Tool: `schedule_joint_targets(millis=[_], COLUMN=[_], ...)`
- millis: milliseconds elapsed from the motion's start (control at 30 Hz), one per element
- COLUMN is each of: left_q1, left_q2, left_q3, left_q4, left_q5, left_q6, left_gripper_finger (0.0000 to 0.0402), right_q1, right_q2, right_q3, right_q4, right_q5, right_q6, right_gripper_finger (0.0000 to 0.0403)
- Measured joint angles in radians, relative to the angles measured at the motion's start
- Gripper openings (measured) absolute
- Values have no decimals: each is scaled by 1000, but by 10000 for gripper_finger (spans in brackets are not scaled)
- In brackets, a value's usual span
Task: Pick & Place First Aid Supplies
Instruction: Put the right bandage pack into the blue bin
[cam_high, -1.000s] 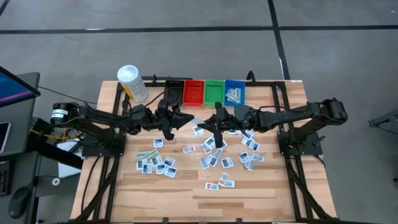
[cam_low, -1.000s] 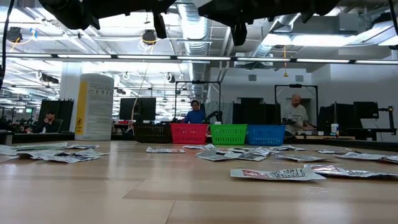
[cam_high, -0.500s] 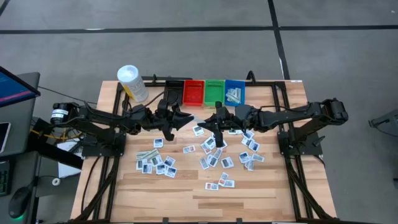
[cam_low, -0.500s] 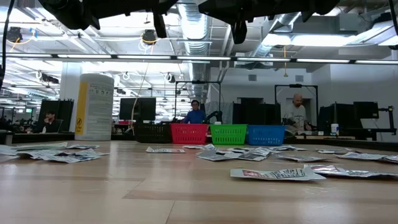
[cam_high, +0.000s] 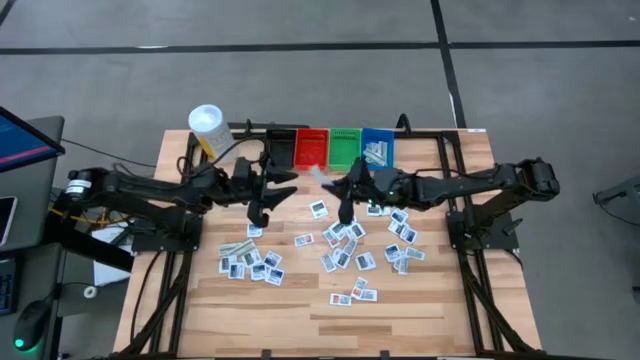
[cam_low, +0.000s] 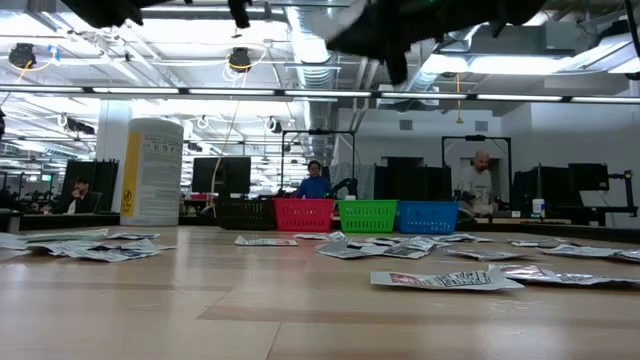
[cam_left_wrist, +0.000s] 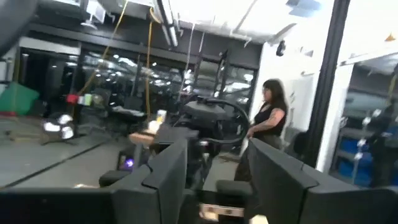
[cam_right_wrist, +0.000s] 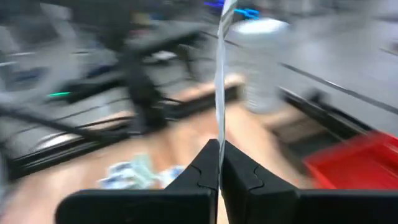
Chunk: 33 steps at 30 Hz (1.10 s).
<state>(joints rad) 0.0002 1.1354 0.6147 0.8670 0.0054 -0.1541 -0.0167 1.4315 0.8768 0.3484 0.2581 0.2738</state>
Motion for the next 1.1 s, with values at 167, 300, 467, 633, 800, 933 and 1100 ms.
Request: schedule_joint_targets(millis=[167, 300, 467, 633, 800, 933, 1100], left_q1=[0, -9, -28, -46, -73, -97, -112], left_q2=[-79, -99, -93, -95, -94, -94, -94], left_q3=[0, 0, -29, -72, -97, -101, -101], left_q4=[-218, -335, -351, -351, -351, -350, -346], left_q5=[-5, -5, -6, -22, -55, -90, -113], left_q6=[7, -68, -134, -216, -271, -274, -274], left_gripper_finger=[164, 156, 149, 142, 136, 133, 131], right_q1=[-66, -145, -260, -375, -478, -528, -543], right_q2=[0, 0, 0, 0, 10, 15, 41], right_q3=[0, 0, 0, 0, 0, -1, -1], right_q4=[-197, -375, -515, -609, -690, -705, -704], right_q5=[179, 249, 252, 249, 231, 209, 211], right_q6=[118, 181, 213, 225, 225, 225, 187], right_gripper_finger=[0, 0, 0, 0, 0, 0, 22])
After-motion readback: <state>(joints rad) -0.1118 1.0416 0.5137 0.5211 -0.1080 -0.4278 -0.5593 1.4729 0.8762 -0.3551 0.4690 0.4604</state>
